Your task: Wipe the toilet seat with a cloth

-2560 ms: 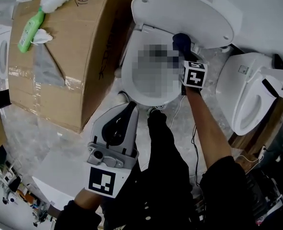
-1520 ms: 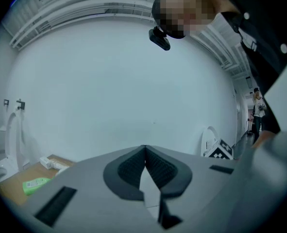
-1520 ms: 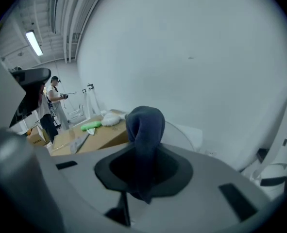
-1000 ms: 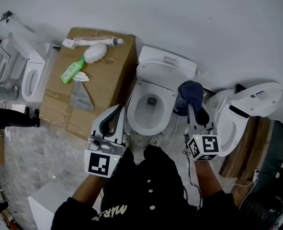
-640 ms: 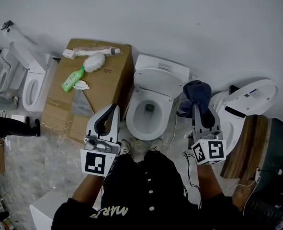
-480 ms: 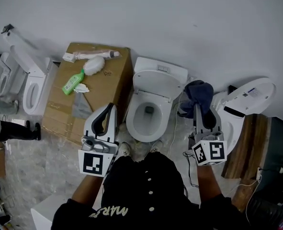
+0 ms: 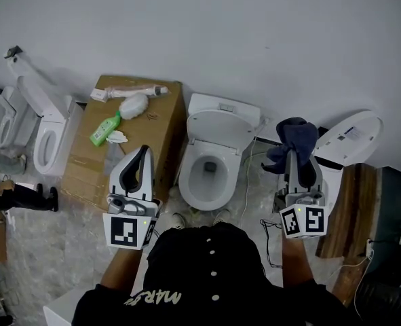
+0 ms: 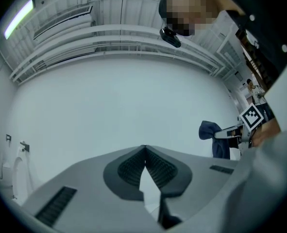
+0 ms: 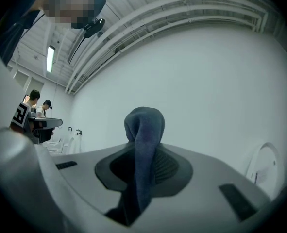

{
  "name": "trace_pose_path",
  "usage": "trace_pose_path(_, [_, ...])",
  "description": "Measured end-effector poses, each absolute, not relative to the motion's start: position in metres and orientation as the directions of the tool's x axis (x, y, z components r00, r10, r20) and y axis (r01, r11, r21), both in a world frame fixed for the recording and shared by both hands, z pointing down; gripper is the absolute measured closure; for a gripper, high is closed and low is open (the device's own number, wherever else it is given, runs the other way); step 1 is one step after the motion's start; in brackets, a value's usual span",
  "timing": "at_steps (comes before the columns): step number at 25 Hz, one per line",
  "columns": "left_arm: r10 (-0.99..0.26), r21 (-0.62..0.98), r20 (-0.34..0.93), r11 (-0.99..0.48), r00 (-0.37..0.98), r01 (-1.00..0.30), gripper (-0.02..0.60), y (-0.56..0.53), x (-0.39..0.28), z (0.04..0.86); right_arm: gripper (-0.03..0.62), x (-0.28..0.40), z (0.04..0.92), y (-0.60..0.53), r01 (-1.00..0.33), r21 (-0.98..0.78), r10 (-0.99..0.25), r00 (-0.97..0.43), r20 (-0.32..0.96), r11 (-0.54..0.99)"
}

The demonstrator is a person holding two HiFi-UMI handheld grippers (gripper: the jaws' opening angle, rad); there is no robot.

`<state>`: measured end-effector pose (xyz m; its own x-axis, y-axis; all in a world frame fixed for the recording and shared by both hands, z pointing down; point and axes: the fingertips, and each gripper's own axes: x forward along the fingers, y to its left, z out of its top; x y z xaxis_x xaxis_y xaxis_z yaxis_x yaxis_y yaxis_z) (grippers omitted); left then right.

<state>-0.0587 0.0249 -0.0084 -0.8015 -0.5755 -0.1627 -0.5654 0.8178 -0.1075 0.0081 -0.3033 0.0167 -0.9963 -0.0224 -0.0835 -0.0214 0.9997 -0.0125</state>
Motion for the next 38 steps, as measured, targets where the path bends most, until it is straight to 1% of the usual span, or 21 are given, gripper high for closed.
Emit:
trace_pose_path(15, [-0.499,-0.132,-0.203,0.866,-0.842,-0.482,0.571,0.075,-0.064,-0.014,0.523,0.034,-0.002,-0.328,-0.124,-0.019,-0.125,-0.978,-0.167,0.992])
trace_pose_path(21, [-0.465,-0.112,-0.191,0.885,-0.865,-0.451,0.571,0.088,-0.067,-0.004,0.523,0.044,0.008,-0.339,-0.170,-0.034,-0.173,-0.971,-0.163,0.985])
trace_pose_path(27, [-0.463,-0.114,-0.210,0.886,-0.861,-0.449,0.571,0.086,-0.063,-0.005,0.523,0.051,0.020,-0.340,-0.184,-0.044,-0.188,-0.972,-0.141,0.982])
trace_pose_path(38, [-0.484,-0.118,-0.185,0.875,-0.856,-0.469,0.571,0.076,-0.060,-0.004,0.523,0.051,0.023,-0.334,-0.167,-0.041,-0.171,-0.977,-0.131,0.985])
